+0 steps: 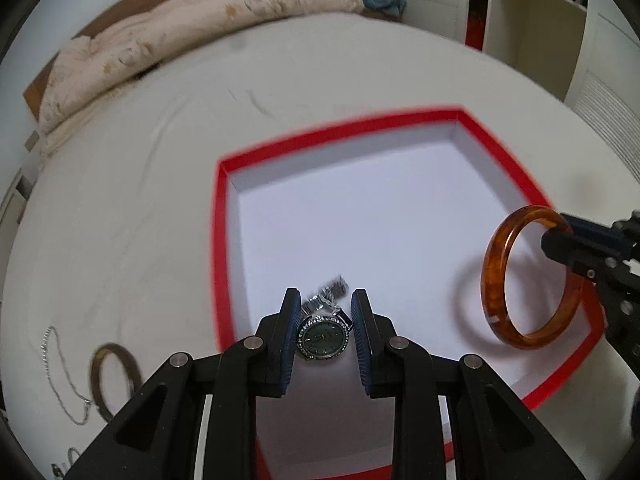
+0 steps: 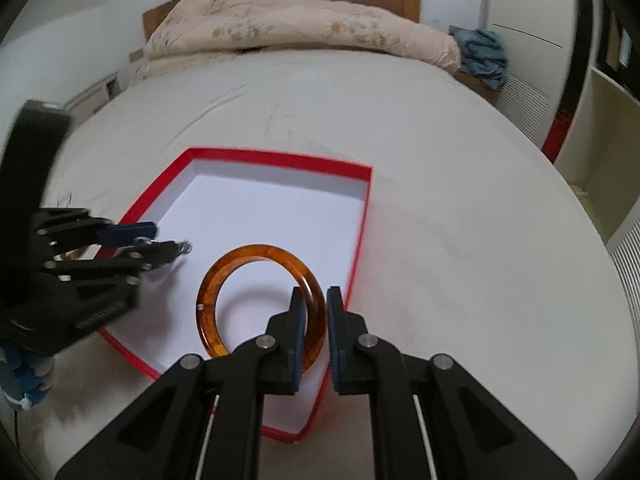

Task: Organize jewelry
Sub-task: 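Carry the watch and amber bangle into the red box with both tools, then open both tools to release the items and withdraw from the box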

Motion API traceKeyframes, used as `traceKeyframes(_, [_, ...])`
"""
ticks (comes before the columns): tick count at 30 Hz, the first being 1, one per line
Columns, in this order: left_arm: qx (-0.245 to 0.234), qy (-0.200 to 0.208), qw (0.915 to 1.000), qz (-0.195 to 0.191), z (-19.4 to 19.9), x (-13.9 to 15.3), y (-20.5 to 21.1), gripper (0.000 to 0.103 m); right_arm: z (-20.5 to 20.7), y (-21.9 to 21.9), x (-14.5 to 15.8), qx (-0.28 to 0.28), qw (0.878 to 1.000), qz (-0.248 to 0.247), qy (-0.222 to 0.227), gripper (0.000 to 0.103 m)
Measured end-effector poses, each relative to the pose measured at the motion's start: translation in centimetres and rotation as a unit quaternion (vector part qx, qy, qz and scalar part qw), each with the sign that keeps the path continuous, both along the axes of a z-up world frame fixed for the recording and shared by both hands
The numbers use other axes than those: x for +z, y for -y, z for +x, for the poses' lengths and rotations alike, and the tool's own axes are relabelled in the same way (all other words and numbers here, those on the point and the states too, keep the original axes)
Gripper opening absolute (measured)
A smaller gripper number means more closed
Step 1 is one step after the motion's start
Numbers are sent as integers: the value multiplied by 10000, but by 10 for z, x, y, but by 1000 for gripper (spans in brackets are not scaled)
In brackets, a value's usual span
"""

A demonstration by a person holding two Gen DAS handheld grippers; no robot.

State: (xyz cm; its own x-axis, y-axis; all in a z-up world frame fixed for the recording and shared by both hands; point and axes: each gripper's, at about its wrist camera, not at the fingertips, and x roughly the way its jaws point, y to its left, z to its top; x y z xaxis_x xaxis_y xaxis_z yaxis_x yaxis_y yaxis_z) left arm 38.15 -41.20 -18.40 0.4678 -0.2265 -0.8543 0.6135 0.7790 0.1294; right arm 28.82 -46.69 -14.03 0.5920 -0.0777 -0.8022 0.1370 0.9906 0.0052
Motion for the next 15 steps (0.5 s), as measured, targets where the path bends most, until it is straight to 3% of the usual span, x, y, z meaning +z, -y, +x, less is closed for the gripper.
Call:
traceKeyframes(7, [-52,1,9999,99,-5,-4,-5,27,2,-17,-13,473,9972,-189,-543,11])
traceKeyframes(9, [-34,-16,9999,154,-2,-4,-11,35,5,-22,-16,528,9957,-285,-712,12])
traceKeyframes(13, [35,-221,9997,-79,9,0,-19,35,6,-24,-11,565,9949,-315,-774,16])
traceKeyframes(15, [57,-193,9997,-159,9,3,-21,44,6,-24,-7,520,9953,-304,-753,20])
